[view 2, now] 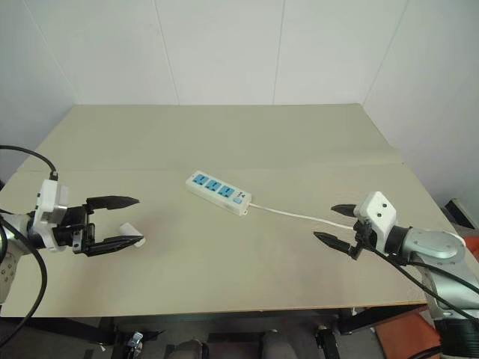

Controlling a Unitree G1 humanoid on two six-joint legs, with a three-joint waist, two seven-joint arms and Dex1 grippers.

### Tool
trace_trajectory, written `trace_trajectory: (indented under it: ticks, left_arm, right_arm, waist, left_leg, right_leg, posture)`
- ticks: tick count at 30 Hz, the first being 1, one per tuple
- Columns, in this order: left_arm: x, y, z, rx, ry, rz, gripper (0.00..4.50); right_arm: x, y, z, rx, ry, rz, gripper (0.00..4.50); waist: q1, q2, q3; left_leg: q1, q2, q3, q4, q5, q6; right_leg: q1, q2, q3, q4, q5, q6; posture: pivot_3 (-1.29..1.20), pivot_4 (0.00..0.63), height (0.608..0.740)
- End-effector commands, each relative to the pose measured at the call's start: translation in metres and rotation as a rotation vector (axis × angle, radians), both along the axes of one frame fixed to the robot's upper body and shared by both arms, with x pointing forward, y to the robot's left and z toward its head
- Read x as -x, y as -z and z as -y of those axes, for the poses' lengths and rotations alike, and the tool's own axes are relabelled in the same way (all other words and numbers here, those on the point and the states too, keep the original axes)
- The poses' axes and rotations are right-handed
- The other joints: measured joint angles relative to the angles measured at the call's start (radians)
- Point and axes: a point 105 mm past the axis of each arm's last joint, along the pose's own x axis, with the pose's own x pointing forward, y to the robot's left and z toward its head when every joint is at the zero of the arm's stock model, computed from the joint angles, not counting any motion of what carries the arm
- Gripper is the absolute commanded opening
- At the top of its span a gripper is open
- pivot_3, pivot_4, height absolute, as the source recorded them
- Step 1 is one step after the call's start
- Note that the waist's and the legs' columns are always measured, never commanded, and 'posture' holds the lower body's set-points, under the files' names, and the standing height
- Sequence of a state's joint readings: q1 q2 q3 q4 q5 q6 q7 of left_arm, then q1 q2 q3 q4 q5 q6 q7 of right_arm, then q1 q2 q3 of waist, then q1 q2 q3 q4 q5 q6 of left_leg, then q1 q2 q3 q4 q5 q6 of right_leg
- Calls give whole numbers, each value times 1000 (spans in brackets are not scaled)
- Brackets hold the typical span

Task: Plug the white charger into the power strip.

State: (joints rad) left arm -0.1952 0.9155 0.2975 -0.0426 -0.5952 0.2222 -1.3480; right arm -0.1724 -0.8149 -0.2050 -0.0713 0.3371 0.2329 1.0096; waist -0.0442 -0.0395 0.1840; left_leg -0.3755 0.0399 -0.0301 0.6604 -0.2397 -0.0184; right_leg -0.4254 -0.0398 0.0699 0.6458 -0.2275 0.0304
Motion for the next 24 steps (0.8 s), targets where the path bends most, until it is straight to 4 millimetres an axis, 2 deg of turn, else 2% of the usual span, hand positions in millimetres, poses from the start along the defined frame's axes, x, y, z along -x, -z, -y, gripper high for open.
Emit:
trace_trajectory:
  ticks: [1,14,17,24]
  left_arm:
    - [2,-13,-2,1,9,46,4500]
    - [-7,-12,2,-4,21,52,4500]
    - [-10,-15,5,25,29,63,4500]
    - [-17,-6,14,20,42,56,4500]
  right_arm:
    - [0,-10,-2,-3,-16,45,4471]
    - [6,-4,-2,-10,-1,41,4471]
    - [0,-5,-12,-47,-23,64,4471]
    - [-25,-2,-56,-116,-128,101,4471]
  waist:
    - [0,0,0]
    - [-1,0,0]
    - [0,0,0]
    - [-4,0,0]
  left_leg:
    - [0,0,0,0,0,0]
    - [0,0,0,0,0,0]
    - [0,0,0,0,0,0]
    - [0,0,0,0,0,0]
  right_leg:
    - [0,0,0,0,0,0]
    - [0,0,0,0,0,0]
    - [0,0,0,0,0,0]
    - [0,0,0,0,0,0]
  posture:
    - [0,150,740]
    - [0,150,740]
    - [0,150,740]
    - [0,150,740]
